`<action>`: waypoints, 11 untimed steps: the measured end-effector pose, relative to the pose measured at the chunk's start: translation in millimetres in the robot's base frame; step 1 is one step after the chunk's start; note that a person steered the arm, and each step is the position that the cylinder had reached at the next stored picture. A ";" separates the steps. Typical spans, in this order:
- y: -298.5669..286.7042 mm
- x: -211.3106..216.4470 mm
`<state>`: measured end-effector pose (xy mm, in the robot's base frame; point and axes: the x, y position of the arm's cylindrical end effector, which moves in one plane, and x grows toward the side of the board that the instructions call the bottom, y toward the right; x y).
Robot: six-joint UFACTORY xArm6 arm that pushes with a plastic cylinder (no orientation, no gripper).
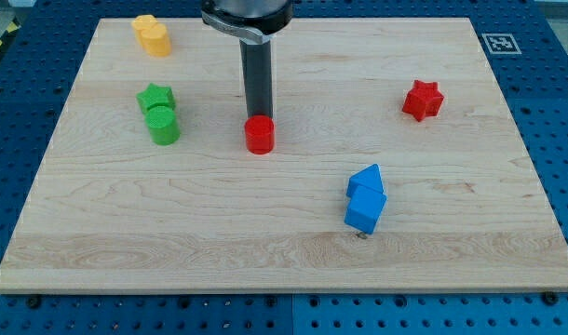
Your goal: Adjust the red circle diagonal to the green star
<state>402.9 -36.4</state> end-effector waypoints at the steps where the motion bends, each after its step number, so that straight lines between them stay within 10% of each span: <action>1: 0.0 0.0; 11: 6.4 57.2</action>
